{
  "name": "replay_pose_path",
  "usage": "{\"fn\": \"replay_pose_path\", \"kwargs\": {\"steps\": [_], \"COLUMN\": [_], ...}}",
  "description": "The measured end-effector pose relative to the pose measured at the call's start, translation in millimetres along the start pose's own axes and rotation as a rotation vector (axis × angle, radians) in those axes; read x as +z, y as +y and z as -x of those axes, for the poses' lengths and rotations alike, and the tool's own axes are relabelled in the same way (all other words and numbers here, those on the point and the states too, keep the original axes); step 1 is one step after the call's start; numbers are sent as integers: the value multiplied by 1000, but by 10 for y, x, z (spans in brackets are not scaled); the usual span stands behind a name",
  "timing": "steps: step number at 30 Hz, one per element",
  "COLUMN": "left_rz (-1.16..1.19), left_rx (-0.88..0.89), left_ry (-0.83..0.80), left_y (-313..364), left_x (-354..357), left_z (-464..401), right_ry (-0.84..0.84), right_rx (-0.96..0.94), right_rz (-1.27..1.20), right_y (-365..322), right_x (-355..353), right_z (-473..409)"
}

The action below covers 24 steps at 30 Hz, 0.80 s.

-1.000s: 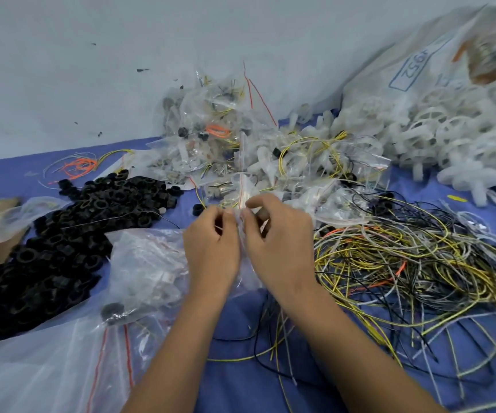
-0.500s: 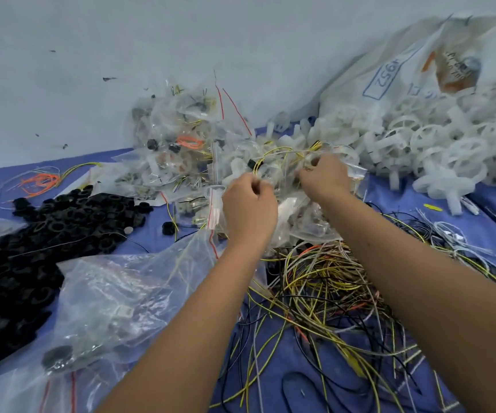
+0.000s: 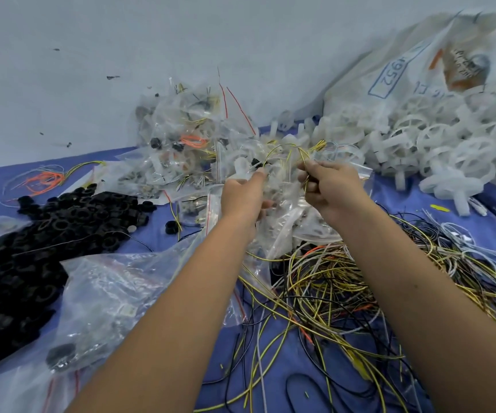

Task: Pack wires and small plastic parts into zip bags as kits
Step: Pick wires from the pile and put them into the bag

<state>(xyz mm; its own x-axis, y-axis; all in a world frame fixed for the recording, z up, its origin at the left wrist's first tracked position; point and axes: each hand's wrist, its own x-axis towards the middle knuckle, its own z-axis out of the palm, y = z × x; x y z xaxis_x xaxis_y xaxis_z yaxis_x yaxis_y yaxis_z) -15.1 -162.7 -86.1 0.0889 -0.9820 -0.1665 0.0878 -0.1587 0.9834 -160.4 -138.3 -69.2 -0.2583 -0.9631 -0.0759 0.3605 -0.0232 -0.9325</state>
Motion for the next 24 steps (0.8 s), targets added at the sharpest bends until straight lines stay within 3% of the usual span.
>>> {"fn": "replay_pose_path", "kwargs": {"steps": [4,7,10,14,17,20,24], "left_rz": [30,-1,-198,-333,-602,-883,-932], "left_rx": [-76,-125,26,308,467,454,390], "left_ry": [3,-16,70,195,51,-77,-47], "left_y": [4,-50,-93,4,98,131,149], "left_x": [-54,-60,-7,116,243,352,387], "left_z": [41,62,44,-30,-211,-414,-554], "right_ry": [-45,151,316,358,357,364,488], "right_rx": [79,66,-45,-203,-255,-281,-473], "right_rz": [-149,74,348,556,649,686,864], "right_y": [68,212,291,312,353,367,223], "right_x": [9,-56,-153,-210,-210,-225,-214], "right_z": [144,192,191,142,129,124,103]}}
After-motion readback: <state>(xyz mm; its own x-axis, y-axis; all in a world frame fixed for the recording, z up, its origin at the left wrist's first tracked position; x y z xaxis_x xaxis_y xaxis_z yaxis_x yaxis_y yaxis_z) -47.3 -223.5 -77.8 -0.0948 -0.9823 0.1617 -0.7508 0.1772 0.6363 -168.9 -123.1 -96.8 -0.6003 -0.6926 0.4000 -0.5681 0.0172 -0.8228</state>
